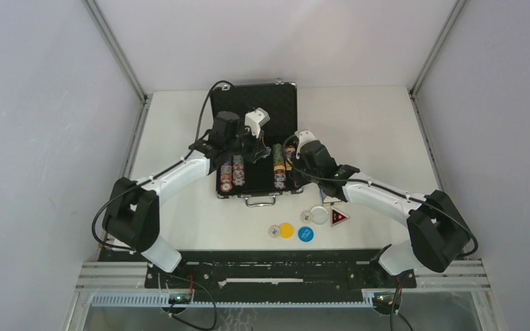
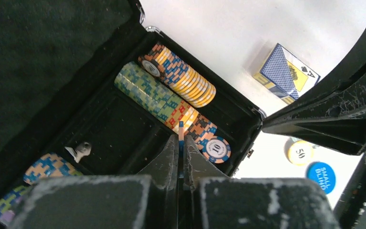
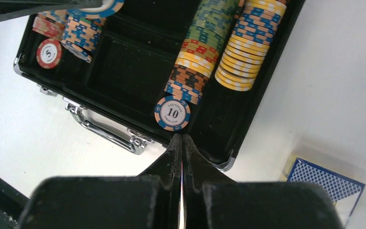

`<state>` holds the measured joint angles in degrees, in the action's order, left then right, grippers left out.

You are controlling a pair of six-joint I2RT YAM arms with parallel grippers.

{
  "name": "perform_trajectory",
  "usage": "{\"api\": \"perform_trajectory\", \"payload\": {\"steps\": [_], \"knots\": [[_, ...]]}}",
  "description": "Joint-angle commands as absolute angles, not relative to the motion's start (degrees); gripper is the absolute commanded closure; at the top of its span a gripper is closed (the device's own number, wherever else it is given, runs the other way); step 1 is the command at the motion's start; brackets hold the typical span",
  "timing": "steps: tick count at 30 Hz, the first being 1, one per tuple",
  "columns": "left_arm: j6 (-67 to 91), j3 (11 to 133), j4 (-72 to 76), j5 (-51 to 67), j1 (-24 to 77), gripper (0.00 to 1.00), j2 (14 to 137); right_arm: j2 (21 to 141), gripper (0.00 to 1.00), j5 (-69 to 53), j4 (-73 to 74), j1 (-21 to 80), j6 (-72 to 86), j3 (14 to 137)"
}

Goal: Pack up texas hold em set

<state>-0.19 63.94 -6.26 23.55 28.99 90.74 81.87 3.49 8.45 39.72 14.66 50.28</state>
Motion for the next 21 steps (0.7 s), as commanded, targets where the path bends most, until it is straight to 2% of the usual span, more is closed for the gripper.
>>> {"api": "perform_trajectory", "payload": {"steps": [1, 11, 21], "knots": [[-10.3, 65.0, -2.9, 23.8, 29.9, 0.98, 91.8, 82.7, 1.0, -1.2, 3.1, 39.0, 14.3, 52.4], [-12.5, 67.1, -4.1, 23.6, 28.8, 1.0, 91.9, 92.9, 1.0, -8.6, 3.6, 38.6, 14.2, 57.7], [-12.7, 65.0, -3.8, 23.8, 26.0, 1.0, 90.3, 99.0, 1.0, -11.6, 12.1, 38.8, 12.5, 62.7]]}}
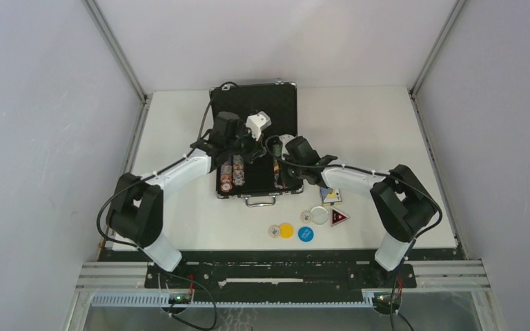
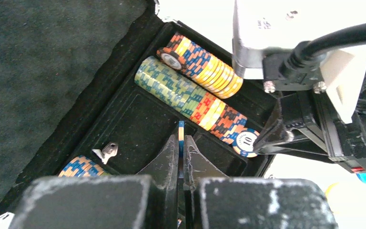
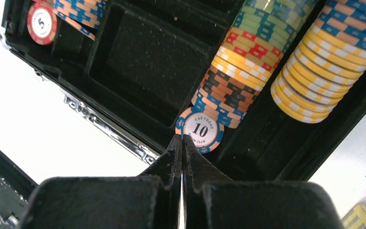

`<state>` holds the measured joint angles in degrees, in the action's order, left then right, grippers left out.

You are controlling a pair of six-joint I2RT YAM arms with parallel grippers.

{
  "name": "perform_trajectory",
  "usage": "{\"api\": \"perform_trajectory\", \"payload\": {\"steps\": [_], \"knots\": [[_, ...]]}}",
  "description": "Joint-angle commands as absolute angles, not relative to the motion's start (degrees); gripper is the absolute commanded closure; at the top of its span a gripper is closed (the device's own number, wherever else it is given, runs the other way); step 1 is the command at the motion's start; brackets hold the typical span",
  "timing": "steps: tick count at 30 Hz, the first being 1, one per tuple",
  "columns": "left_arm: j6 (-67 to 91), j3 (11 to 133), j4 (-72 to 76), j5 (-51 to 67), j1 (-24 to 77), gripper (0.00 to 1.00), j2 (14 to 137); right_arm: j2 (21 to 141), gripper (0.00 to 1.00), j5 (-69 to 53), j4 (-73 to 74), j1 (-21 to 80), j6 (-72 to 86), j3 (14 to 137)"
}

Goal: Pack up texas hold em set

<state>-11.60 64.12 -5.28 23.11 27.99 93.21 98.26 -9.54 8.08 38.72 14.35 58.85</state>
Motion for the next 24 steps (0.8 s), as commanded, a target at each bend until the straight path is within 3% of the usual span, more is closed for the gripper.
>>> {"api": "perform_trajectory", "payload": {"steps": [1, 12, 24], "knots": [[-12.5, 64.9, -3.4, 24.4, 25.6, 1.0, 90.2, 99.6, 1.0, -11.5, 14.4, 38.8, 12.0, 63.8], [-11.3, 62.5, -0.9, 26.7, 23.6, 1.0, 88.6, 107.9, 1.0, -11.2, 27.1, 38.8, 9.3, 73.2], [-10.2, 61.3, 0.9, 27.1, 22.9, 1.0, 88.4, 108.1, 1.0, -9.3, 32.5, 38.8, 8.2, 74.7]]}}
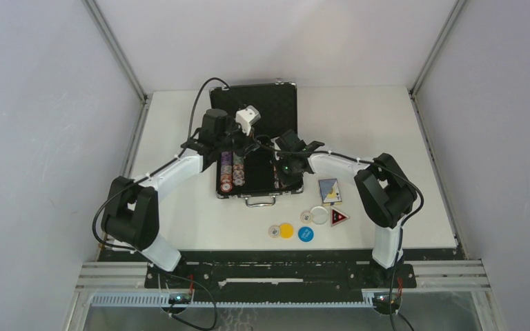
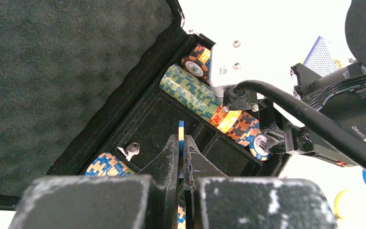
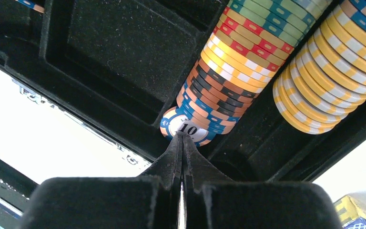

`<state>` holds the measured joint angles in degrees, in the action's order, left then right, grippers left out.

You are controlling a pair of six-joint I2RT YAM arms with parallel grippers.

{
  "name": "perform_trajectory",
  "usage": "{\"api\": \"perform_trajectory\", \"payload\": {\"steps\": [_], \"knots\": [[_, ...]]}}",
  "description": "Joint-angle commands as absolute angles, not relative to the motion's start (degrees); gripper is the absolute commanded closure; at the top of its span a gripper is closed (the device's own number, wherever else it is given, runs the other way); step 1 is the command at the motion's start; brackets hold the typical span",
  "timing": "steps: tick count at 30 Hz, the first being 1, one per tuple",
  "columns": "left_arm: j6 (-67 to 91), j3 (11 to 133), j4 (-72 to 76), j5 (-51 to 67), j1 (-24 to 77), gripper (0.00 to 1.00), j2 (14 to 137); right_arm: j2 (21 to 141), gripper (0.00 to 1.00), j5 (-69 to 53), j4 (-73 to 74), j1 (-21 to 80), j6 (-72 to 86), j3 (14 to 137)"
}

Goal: Pack up texas hold em set

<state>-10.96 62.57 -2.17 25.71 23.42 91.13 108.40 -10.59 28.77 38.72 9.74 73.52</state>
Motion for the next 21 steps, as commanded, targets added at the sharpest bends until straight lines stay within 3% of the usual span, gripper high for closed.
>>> {"api": "perform_trajectory", "payload": {"steps": [1, 21], "knots": [[-10.1, 61.3, 1.0, 27.2, 22.9, 1.0, 88.5, 108.3, 1.0, -9.6, 33.2, 38.8, 8.1, 74.8], [-9.1, 60.7, 1.8, 27.4, 22.2, 1.0, 89.0, 114.6, 1.0, -8.1, 30.4, 38.3, 8.7, 78.2]]}}
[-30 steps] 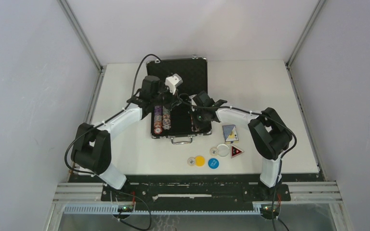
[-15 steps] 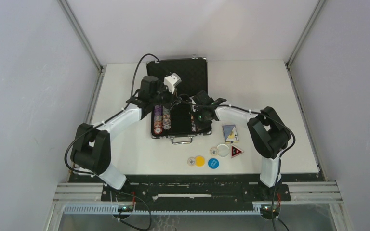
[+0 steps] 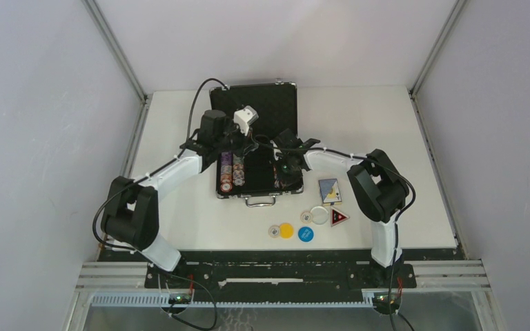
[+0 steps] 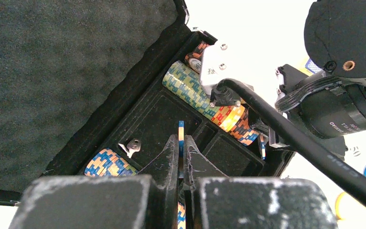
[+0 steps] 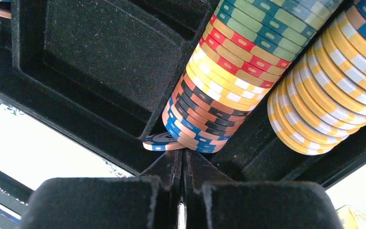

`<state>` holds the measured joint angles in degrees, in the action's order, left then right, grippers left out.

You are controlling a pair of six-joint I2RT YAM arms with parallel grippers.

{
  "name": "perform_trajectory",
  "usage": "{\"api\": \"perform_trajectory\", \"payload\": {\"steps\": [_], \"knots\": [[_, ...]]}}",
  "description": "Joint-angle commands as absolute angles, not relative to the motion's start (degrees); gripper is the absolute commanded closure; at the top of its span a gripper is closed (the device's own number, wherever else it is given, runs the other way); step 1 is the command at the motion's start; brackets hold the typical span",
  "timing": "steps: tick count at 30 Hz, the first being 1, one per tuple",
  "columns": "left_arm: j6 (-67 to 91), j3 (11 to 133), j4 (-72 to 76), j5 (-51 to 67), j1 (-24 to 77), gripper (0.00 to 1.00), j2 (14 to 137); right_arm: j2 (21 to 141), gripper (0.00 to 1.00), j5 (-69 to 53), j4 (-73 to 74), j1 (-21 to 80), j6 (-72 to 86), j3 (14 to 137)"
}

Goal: Pack up texas hold em set

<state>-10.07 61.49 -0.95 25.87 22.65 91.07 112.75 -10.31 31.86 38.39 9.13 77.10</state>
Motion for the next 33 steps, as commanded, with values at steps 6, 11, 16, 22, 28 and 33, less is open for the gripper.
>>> {"api": "perform_trajectory", "payload": {"steps": [6, 11, 16, 22, 28, 33], "knots": [[-8.8, 61.2, 1.9, 28.5, 22.2, 1.0, 90.0, 110.3, 1.0, -8.2, 29.3, 38.8, 8.4, 77.2], [-8.5, 61.3, 1.9, 28.7, 22.2, 1.0, 90.0, 107.1, 1.0, -7.0, 30.3, 40.4, 7.8, 76.8], [-8.3, 61.0, 1.9, 28.7, 22.2, 1.0, 89.6, 106.3, 1.0, -7.1, 30.1, 40.9, 8.2, 75.7], [-8.2, 60.8, 1.9, 28.5, 22.2, 1.0, 89.3, 107.9, 1.0, -7.2, 28.1, 40.7, 8.5, 74.9], [-8.5, 60.8, 1.7, 27.9, 22.2, 1.0, 89.2, 109.8, 1.0, -8.2, 25.9, 40.0, 8.7, 75.2], [-8.1, 61.5, 1.3, 27.4, 22.2, 1.0, 90.6, 110.7, 1.0, -8.1, 25.3, 39.6, 8.7, 77.2]]}}
